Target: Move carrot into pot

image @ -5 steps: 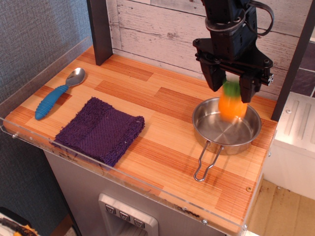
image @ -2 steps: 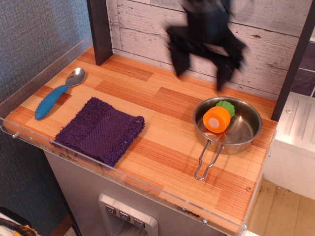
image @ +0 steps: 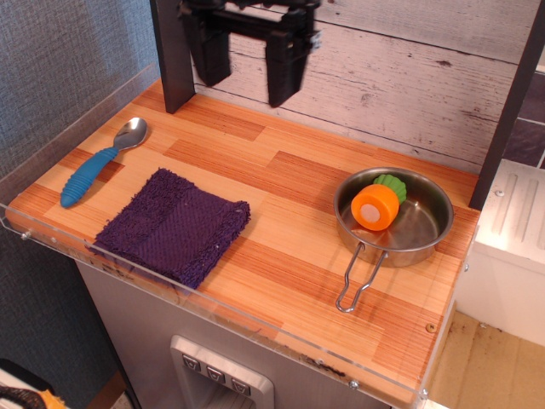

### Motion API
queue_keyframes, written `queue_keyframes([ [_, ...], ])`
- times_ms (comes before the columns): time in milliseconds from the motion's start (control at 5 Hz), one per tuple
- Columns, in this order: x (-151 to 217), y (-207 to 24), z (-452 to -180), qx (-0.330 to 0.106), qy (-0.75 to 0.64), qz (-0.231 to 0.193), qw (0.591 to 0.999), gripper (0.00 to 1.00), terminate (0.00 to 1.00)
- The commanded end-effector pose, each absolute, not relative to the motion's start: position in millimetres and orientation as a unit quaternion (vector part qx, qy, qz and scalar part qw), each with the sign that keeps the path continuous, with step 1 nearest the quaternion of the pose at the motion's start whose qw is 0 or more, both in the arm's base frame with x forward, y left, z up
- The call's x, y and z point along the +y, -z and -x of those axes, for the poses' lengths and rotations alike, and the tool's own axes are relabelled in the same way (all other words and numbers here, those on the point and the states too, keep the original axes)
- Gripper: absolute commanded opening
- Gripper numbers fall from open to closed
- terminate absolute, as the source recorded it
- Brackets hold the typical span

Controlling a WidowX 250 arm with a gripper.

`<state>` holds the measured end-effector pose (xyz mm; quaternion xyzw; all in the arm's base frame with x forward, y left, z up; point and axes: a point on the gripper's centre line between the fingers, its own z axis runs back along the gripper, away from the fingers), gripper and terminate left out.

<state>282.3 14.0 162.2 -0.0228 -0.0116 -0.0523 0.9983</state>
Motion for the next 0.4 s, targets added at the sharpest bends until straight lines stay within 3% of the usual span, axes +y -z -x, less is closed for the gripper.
queue_keyframes([
  [0, 39.7, -181.7, -289.8, -0.019, 0.052, 0.038, 0.998, 1.00, 0.00],
  [200, 39.7, -181.7, -289.8, -0.019, 0.052, 0.038, 0.998, 1.00, 1.00],
])
